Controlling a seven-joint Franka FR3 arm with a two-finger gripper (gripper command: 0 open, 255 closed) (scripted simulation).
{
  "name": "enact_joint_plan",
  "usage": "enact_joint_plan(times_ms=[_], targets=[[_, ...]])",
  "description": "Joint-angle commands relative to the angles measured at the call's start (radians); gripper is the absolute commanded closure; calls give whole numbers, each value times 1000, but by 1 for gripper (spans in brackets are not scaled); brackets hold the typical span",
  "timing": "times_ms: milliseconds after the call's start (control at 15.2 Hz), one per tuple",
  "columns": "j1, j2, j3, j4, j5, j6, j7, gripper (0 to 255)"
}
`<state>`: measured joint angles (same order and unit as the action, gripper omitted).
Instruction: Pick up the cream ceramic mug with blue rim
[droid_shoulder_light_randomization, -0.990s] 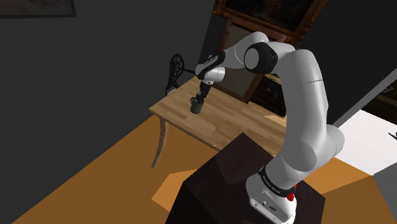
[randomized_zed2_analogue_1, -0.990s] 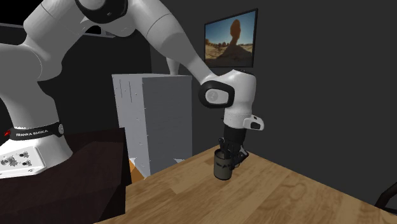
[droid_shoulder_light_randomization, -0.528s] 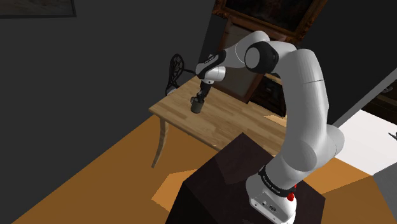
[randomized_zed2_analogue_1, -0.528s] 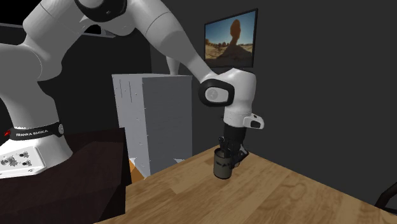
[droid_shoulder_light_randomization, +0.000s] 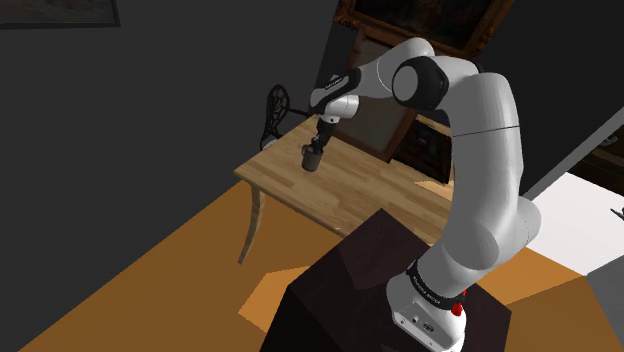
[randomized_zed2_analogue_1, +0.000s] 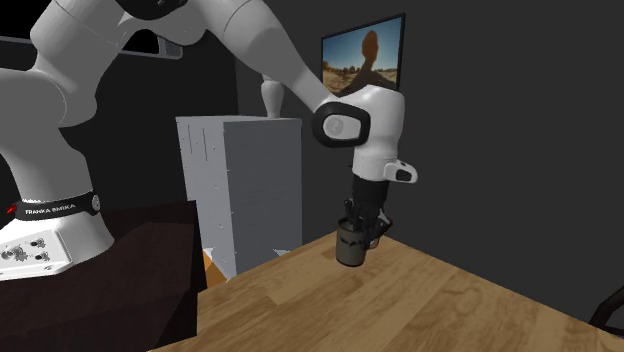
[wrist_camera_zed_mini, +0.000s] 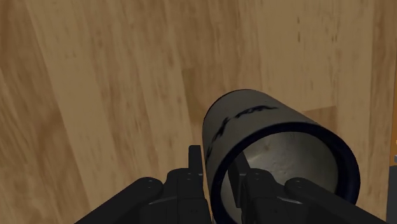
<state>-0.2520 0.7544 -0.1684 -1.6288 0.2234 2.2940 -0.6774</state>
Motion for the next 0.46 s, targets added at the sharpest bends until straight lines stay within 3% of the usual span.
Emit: enact_joint_plan(times_ms=[0,396], targets=[[1,-21,-4,-4,-4,-17,2,255],[6,-59,-10,-8,-12,-51,8,255]])
